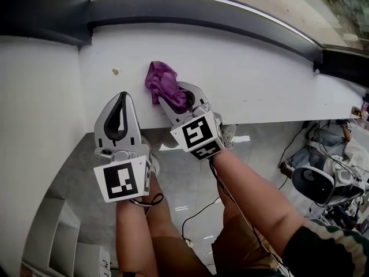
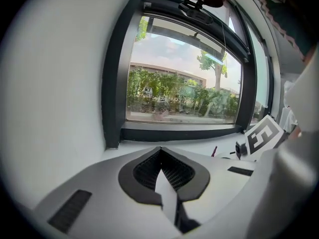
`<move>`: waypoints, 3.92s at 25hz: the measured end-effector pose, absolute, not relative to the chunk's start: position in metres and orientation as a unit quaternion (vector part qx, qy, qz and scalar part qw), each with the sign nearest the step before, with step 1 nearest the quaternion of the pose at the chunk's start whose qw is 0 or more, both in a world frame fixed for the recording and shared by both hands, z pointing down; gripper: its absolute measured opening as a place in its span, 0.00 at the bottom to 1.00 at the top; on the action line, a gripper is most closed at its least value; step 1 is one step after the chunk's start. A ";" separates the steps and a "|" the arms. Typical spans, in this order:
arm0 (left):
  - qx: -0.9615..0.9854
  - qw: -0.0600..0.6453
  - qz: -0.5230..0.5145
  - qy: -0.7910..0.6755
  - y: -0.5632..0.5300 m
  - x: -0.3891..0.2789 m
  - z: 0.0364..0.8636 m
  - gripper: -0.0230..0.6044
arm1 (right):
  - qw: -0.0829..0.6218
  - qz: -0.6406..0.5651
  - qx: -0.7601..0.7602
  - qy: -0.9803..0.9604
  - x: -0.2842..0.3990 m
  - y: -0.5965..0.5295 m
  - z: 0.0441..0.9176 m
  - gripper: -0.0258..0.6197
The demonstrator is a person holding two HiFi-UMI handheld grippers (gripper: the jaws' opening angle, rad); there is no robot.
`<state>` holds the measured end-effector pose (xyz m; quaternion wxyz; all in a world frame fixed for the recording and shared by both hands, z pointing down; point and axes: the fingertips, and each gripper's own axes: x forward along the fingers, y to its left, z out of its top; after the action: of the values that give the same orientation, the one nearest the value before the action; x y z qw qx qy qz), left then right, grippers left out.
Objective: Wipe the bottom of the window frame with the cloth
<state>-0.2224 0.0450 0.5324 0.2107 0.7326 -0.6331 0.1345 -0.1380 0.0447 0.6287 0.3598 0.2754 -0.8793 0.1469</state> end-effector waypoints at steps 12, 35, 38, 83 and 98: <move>0.715 0.211 0.134 -0.653 0.056 -0.266 0.531 0.04 | 0.356 0.135 0.234 -0.895 -0.212 0.048 0.628 0.28; 0.698 0.215 0.145 -0.668 0.070 -0.298 0.531 0.04 | 0.350 0.121 0.186 -0.910 -0.280 0.059 0.627 0.28; 0.700 0.208 0.143 -0.667 0.066 -0.297 0.525 0.04 | 0.334 0.116 0.190 -0.916 -0.278 0.056 0.615 0.28; 0.804 0.082 0.102 -0.580 0.041 -0.102 0.044 0.04 | 0.149 0.015 0.310 -0.939 -0.046 0.059 0.061 0.28; 0.847 -0.012 0.058 -0.529 0.045 -0.033 -0.092 0.04 | 0.028 -0.065 0.385 -0.920 0.034 0.058 -0.108 0.28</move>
<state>-0.0331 0.0451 -0.0923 -0.0123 0.8468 -0.5285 0.0583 0.0343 0.0582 -0.1084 0.0284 0.3851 -0.9202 -0.0648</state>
